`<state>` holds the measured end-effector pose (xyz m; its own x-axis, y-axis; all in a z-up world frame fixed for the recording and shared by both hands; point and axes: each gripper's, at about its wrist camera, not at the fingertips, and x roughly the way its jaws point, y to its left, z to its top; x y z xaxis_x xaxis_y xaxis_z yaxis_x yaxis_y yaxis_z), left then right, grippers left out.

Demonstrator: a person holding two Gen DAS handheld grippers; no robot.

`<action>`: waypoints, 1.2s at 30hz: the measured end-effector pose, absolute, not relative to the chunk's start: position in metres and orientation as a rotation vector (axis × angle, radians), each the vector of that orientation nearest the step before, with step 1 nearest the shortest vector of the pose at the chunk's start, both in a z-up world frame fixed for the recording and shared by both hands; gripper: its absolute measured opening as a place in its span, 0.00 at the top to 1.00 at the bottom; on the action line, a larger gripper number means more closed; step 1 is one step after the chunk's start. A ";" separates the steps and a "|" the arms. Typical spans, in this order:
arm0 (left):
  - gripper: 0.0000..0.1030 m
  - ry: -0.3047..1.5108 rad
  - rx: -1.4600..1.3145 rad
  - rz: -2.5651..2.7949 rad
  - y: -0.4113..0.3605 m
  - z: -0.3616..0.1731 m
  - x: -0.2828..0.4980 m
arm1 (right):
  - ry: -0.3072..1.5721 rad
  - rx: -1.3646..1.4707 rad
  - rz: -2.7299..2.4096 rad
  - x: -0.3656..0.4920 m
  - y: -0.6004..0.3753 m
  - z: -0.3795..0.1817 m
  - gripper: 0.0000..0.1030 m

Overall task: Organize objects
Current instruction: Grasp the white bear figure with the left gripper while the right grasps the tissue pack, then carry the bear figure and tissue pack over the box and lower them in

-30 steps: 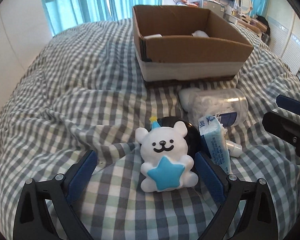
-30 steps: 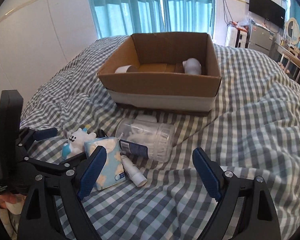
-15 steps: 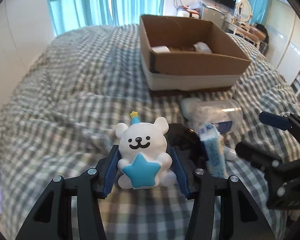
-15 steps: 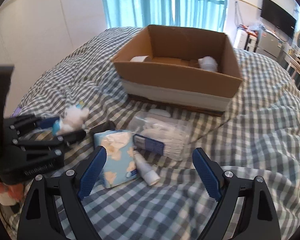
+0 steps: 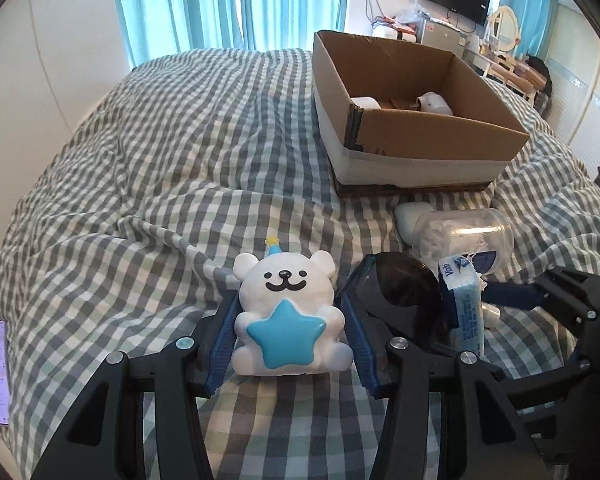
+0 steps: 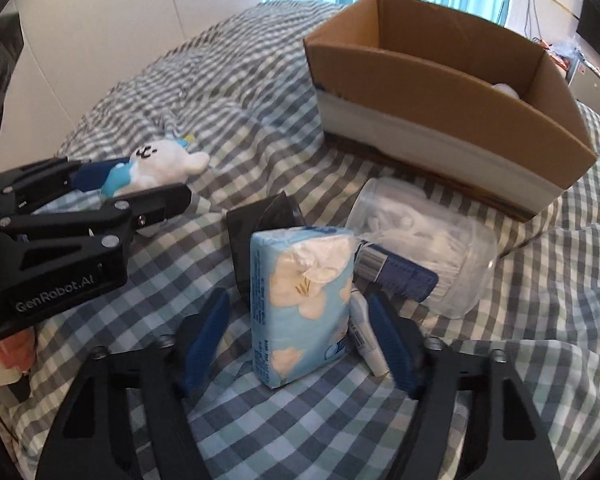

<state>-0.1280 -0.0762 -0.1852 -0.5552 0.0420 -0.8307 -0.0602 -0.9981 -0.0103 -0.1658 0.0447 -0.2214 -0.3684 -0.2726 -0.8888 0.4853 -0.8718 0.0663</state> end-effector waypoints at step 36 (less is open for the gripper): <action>0.49 0.114 -1.189 2.836 -0.042 -0.091 -0.085 | 0.266 0.972 -2.626 -0.106 0.093 -0.095 0.63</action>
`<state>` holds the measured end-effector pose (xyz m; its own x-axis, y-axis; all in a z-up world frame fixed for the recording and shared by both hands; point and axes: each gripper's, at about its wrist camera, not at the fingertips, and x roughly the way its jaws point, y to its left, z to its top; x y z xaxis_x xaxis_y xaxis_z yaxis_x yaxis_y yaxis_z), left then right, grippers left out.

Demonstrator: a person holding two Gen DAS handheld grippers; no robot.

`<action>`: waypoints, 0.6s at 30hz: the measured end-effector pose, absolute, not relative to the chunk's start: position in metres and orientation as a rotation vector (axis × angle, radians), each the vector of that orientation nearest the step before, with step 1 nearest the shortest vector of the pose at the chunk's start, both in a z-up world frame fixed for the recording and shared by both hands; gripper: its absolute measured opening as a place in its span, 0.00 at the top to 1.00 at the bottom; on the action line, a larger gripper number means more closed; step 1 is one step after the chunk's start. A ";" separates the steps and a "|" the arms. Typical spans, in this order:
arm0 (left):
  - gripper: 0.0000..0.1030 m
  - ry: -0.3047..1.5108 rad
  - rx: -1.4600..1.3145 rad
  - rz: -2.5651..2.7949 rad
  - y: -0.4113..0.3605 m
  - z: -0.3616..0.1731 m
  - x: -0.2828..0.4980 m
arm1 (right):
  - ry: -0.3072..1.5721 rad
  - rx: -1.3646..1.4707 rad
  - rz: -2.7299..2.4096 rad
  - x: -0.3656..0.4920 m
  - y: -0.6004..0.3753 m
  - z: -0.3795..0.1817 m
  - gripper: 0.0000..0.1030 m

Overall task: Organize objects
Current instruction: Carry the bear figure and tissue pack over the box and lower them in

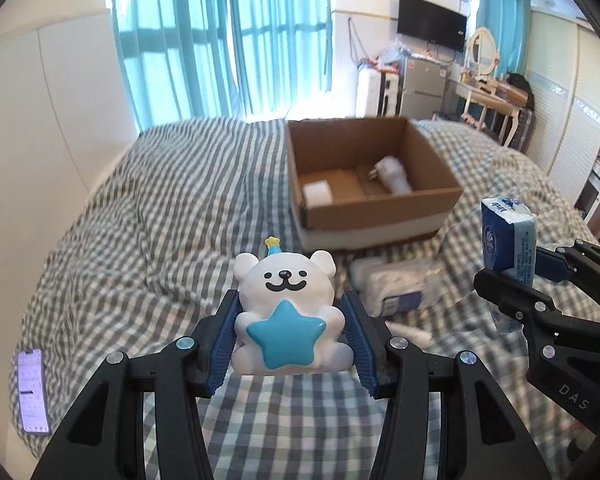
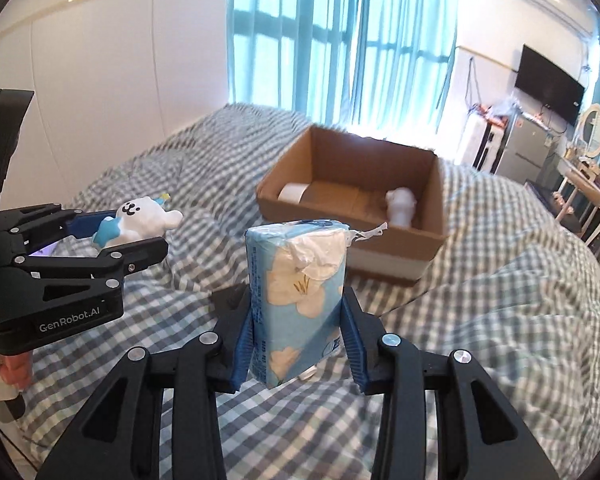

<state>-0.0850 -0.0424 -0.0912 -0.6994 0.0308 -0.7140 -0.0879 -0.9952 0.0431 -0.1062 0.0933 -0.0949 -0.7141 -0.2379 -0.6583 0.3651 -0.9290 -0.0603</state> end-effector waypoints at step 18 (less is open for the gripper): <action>0.49 0.150 -0.889 2.873 0.001 0.015 -0.151 | 0.243 0.734 -2.796 -0.159 0.121 0.018 0.63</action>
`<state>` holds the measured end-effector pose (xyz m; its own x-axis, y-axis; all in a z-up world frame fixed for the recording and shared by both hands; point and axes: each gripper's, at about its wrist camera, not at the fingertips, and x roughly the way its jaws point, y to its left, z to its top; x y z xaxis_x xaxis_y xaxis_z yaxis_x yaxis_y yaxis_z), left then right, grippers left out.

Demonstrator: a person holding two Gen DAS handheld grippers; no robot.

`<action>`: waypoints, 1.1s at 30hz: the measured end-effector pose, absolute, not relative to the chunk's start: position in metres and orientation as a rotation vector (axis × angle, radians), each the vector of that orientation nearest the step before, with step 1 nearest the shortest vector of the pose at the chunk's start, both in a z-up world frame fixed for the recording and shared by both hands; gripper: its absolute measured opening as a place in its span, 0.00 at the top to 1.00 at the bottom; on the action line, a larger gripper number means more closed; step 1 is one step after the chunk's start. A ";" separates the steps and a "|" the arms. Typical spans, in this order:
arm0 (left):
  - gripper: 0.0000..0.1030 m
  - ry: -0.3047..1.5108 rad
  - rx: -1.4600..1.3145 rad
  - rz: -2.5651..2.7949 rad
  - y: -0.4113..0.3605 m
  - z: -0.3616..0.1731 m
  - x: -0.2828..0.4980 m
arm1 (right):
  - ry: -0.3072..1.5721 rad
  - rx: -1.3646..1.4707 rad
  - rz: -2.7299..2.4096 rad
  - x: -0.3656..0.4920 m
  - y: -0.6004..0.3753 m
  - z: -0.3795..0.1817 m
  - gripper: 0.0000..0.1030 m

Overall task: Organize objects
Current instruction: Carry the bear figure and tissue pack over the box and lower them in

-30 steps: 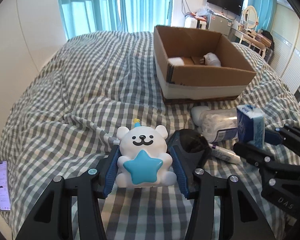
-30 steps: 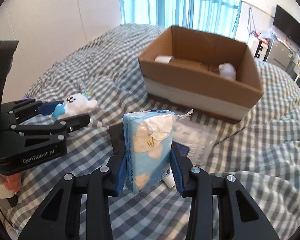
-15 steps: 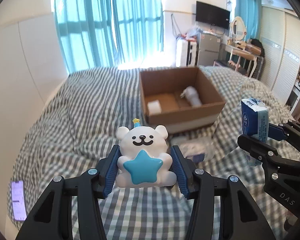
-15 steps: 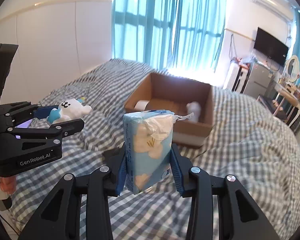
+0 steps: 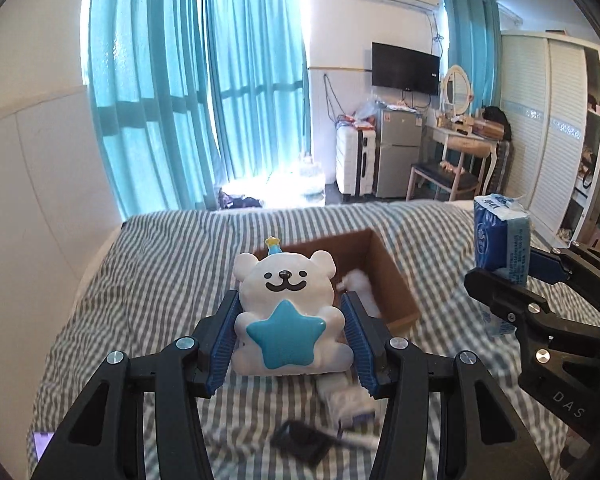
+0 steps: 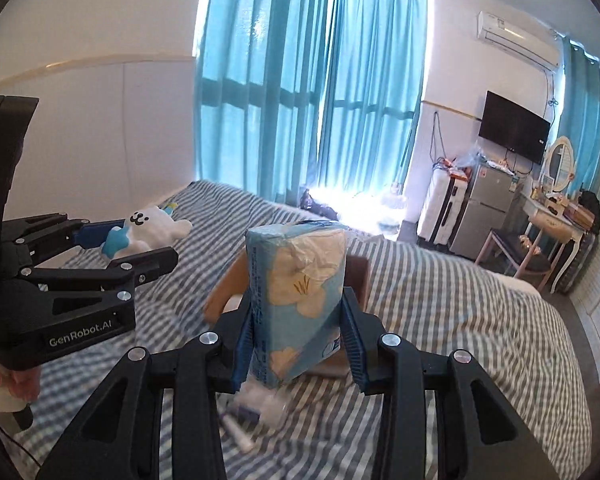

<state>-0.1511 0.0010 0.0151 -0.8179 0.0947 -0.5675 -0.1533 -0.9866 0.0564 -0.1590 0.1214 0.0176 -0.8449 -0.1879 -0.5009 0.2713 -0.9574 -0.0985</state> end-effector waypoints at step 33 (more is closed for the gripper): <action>0.49 0.190 -1.192 2.655 0.020 -0.150 -0.347 | 0.109 1.147 -2.642 -0.390 0.141 -0.138 0.61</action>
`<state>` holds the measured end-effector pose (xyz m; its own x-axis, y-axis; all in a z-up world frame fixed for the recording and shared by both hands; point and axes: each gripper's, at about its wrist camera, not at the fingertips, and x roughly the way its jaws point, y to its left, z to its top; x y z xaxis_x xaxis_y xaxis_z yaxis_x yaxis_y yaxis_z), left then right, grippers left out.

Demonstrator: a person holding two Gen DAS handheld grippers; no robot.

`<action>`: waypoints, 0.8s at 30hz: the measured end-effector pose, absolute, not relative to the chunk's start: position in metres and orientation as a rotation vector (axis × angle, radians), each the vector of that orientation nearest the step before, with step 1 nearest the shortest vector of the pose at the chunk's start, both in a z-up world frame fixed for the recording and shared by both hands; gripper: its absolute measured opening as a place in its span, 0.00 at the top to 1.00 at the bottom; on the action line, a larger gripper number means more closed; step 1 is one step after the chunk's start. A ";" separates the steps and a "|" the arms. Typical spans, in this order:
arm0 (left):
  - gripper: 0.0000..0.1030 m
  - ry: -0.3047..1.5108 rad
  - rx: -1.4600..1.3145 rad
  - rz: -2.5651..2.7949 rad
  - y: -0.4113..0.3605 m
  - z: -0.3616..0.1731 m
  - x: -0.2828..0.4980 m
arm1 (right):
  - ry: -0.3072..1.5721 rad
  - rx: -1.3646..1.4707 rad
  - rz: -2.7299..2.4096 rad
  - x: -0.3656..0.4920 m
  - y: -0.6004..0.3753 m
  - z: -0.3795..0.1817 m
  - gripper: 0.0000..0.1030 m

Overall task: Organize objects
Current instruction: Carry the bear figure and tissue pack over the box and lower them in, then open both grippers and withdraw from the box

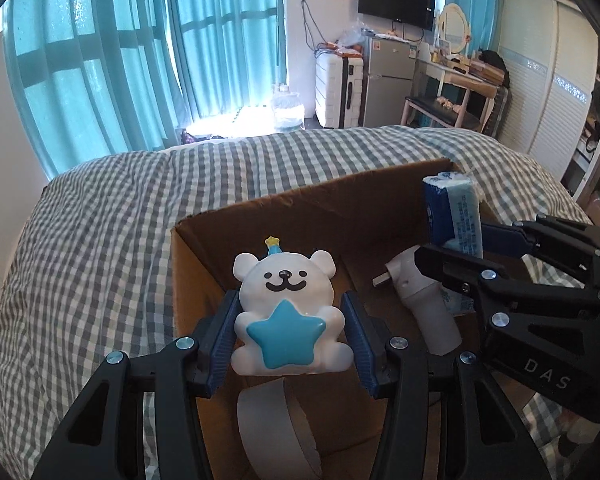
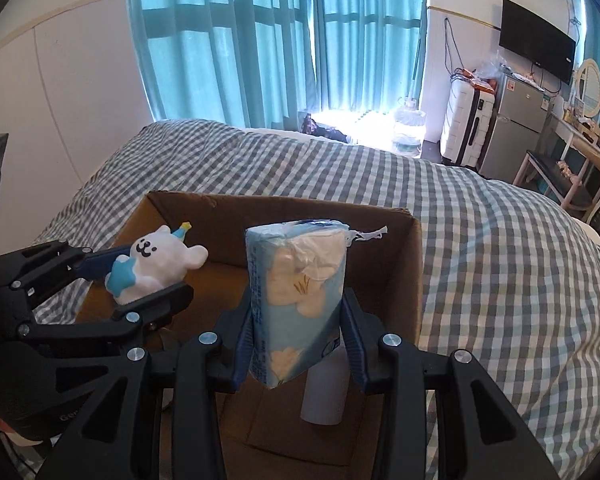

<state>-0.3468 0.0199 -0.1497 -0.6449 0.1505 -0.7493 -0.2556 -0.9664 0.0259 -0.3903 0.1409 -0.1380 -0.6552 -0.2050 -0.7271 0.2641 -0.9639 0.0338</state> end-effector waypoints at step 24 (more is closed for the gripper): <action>0.01 0.219 -0.787 2.855 -0.006 0.021 -0.236 | 0.074 0.702 -2.870 -0.256 0.150 0.039 0.12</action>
<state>-0.2359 -0.0057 0.0208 -0.8458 0.1261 -0.5184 -0.2036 -0.9744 0.0951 -0.2557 0.1500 0.0393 -0.8709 -0.1681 -0.4619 0.1917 -0.9814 -0.0043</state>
